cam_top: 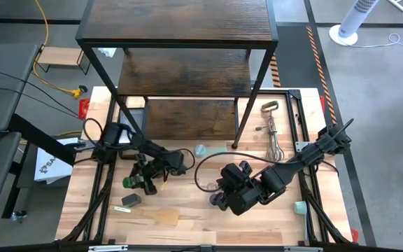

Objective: Shelf spices
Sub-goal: Adjust the green seasoning bottle on the table

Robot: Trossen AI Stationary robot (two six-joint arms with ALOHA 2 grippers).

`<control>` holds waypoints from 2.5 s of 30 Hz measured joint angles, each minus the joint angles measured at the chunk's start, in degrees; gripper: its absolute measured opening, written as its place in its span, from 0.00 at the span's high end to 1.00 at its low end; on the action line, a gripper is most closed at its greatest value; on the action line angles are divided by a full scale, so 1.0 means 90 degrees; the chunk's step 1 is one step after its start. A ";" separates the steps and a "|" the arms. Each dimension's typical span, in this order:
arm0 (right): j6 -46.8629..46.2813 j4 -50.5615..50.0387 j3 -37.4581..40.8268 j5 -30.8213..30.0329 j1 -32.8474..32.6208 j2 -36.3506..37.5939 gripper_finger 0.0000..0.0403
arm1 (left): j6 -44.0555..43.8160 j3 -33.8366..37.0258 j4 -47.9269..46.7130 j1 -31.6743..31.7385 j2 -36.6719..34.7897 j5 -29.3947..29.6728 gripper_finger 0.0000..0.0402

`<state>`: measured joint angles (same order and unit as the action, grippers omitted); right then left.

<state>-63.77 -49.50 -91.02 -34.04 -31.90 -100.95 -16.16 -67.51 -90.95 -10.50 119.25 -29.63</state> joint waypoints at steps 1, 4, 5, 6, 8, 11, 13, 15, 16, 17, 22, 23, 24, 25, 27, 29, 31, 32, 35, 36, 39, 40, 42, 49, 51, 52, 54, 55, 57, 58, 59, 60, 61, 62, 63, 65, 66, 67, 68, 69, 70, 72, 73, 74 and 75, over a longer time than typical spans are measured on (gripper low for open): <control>0.0049 0.0000 0.0000 0.0000 0.0000 0.0000 1.00 | 0.0028 0.0005 0.0070 0.0000 0.0011 0.0024 0.45; 0.0090 0.0000 0.0000 -0.0002 0.0000 0.0000 1.00 | 0.0045 -0.0007 0.0126 0.0013 0.0025 0.0063 0.32; 0.0093 0.0002 0.0000 -0.0002 0.0000 0.0000 1.00 | 0.0046 -0.0033 0.0097 0.0021 0.0019 0.0074 0.29; 0.0119 0.0002 0.0000 -0.0002 0.0000 0.0000 1.00 | 0.0045 -0.0085 0.0124 0.0040 0.0016 0.0077 0.27; 0.0138 -0.0001 0.0000 -0.0002 0.0000 0.0000 1.00 | 0.0046 -0.0183 0.0131 0.0089 0.0019 0.0100 0.24; 0.0154 0.0000 0.0000 -0.0001 0.0000 0.0000 1.00 | 0.0044 -0.0394 0.0125 0.0189 0.0016 0.0154 0.23; 0.0163 0.0001 0.0000 -0.0002 0.0000 0.0000 1.00 | 0.0040 -0.0493 0.0140 0.0243 -0.0023 0.0190 0.22; 0.0207 0.0000 0.0000 0.0000 -0.0006 0.0000 1.00 | -0.0091 -0.0517 0.0372 0.0245 -0.0216 0.0359 0.22; 0.0208 -0.0002 0.0000 0.0002 -0.0022 0.0000 1.00 | -0.0236 -0.0506 0.0592 0.0205 -0.0356 0.0520 0.22; 0.0200 0.0000 0.0000 0.0000 -0.0040 0.0000 1.00 | -0.0411 -0.0477 0.0875 0.0145 -0.0535 0.0725 0.22; 0.0088 -0.0058 0.0000 0.0005 -0.0063 0.0000 1.00 | -0.1671 -0.0265 0.1958 -0.0105 -0.1719 0.1693 0.22; 0.0088 -0.0057 0.0000 -0.0002 -0.0063 0.0000 1.00 | -0.1908 -0.0200 0.2074 -0.0153 -0.1963 0.1936 0.22; 0.0088 -0.0071 0.0000 -0.0002 -0.0063 0.0000 1.00 | -0.2129 -0.0134 0.2145 -0.0202 -0.2192 0.2163 0.22; 0.0090 -0.0082 0.0000 -0.0007 -0.0061 0.0000 1.00 | -0.2336 -0.0046 0.2170 -0.0262 -0.2420 0.2400 0.22; 0.0090 -0.0109 0.0000 -0.0007 -0.0038 0.0000 1.00 | -0.2735 0.0208 0.2180 -0.0398 -0.2855 0.2616 0.22; 0.0109 -0.0116 0.0000 -0.0004 -0.0036 0.0000 1.00 | -0.3162 0.0552 0.2246 -0.0626 -0.3234 0.2610 0.22; 0.0116 -0.0124 0.0000 -0.0002 -0.0036 0.0000 1.00 | -0.3618 0.0939 0.2346 -0.0938 -0.3615 0.2543 0.22; 0.0100 -0.0124 0.0000 -0.0002 -0.0039 0.0000 1.00 | -0.3843 0.1103 0.2389 -0.1106 -0.3786 0.2524 0.22; 0.0073 -0.0126 0.0000 -0.0002 -0.0039 0.0000 1.00 | -0.4525 0.1516 0.2436 -0.1523 -0.4248 0.2529 0.22; 0.0073 -0.0125 0.0000 -0.0002 -0.0037 0.0000 1.00 | -0.4679 0.1620 0.2493 -0.1607 -0.4376 0.2527 0.22; 0.0084 -0.0129 0.0000 0.0001 0.0018 0.0000 1.00 | -0.4860 0.1894 0.2753 -0.1791 -0.4583 0.2425 0.22; 0.0085 -0.0129 0.0000 0.0007 0.0049 0.0000 1.00 | -0.4859 0.1979 0.2810 -0.1844 -0.4598 0.2370 0.22; 0.0085 -0.0127 0.0000 0.0028 0.0092 0.0000 1.00 | -0.4832 0.2114 0.2894 -0.1957 -0.4598 0.2340 0.22; -0.0051 -0.0122 0.0000 0.0095 0.0097 0.0000 1.00 | -0.4787 0.2320 0.3338 -0.2140 -0.4453 0.2306 0.22; -0.0053 -0.0122 0.0000 0.0100 0.0095 -0.0002 1.00 | -0.4720 0.2385 0.3616 -0.2159 -0.4402 0.2327 0.22; -0.0053 -0.0124 0.0000 0.0100 0.0100 -0.0002 1.00 | -0.4698 0.2412 0.3698 -0.2176 -0.4374 0.2329 0.22; -0.0078 -0.0124 0.0000 0.0098 0.0100 0.0000 1.00 | -0.4694 0.2451 0.3702 -0.2209 -0.4285 0.2351 0.22; -0.0085 -0.0124 0.0000 0.0098 0.0100 -0.0001 1.00 | -0.4693 0.2477 0.3705 -0.2229 -0.4244 0.2353 0.22; -0.0104 -0.0124 0.0000 0.0100 0.0100 -0.0002 1.00 | -0.4688 0.2530 0.3755 -0.2260 -0.4178 0.2395 0.22; -0.0131 -0.0124 0.0000 0.0099 0.0100 -0.0002 1.00 | -0.4679 0.2541 0.3764 -0.2267 -0.4153 0.2456 0.22; -0.0179 -0.0127 0.0000 0.0099 0.0100 -0.0002 1.00 | -0.4636 0.2546 0.3776 -0.2281 -0.4118 0.2521 0.22; -0.0202 -0.0131 0.0000 0.0100 0.0100 -0.0002 1.00 | -0.4584 0.2546 0.3800 -0.2292 -0.4080 0.2567 0.22; -0.0204 -0.0126 0.0000 0.0100 0.0100 -0.0002 1.00 | -0.4514 0.2546 0.3842 -0.2300 -0.4044 0.2625 0.22; -0.0204 -0.0129 0.0000 0.0099 0.0097 -0.0002 1.00 | -0.4451 0.2546 0.3899 -0.2300 -0.4002 0.2677 0.22; -0.0204 -0.0134 0.0000 0.0100 0.0099 -0.0002 1.00 | -0.4404 0.2546 0.3962 -0.2300 -0.3959 0.2690 0.22; -0.0204 -0.0143 0.0000 0.0100 0.0100 -0.0002 1.00 | -0.4344 0.2546 0.4076 -0.2302 -0.3849 0.2685 0.22; -0.0206 -0.0145 0.0000 0.0100 0.0100 -0.0002 1.00 | -0.4326 0.2546 0.4127 -0.2307 -0.3782 0.2669 0.22; -0.0206 -0.0143 0.0000 0.0100 0.0100 -0.0002 1.00 | -0.4292 0.2546 0.4169 -0.2308 -0.3720 0.2650 0.22; -0.0206 -0.0144 0.0000 0.0100 0.0100 -0.0002 1.00 | -0.4249 0.2545 0.4213 -0.2310 -0.3666 0.2610 0.22; -0.0206 -0.0145 0.0000 0.0100 0.0100 -0.0002 1.00 | -0.4202 0.2538 0.4249 -0.2310 -0.3625 0.2567 0.22; -0.0206 -0.0143 0.0000 0.0100 0.0100 -0.0002 1.00 | -0.4159 0.2531 0.4276 -0.2310 -0.3580 0.2537 0.22; -0.0219 -0.0144 0.0000 0.0104 0.0099 -0.0002 1.00 | -0.4112 0.2519 0.4285 -0.2306 -0.3511 0.2488 0.23; -0.0219 -0.0143 0.0000 0.0118 0.0100 -0.0002 1.00 | -0.4114 0.2519 0.4280 -0.2309 -0.3499 0.2487 0.25; -0.0216 -0.0146 0.0000 0.0123 0.0100 -0.0002 1.00 | -0.4114 0.2518 0.4285 -0.2313 -0.3488 0.2487 0.27; -0.0215 -0.0146 0.0000 0.0129 0.0100 -0.0005 1.00 | -0.4117 0.2514 0.4287 -0.2314 -0.3486 0.2488 0.30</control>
<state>-65.71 -50.81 -91.02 -32.88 -31.00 -100.99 -53.22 -44.88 -52.36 -31.33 87.88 -7.23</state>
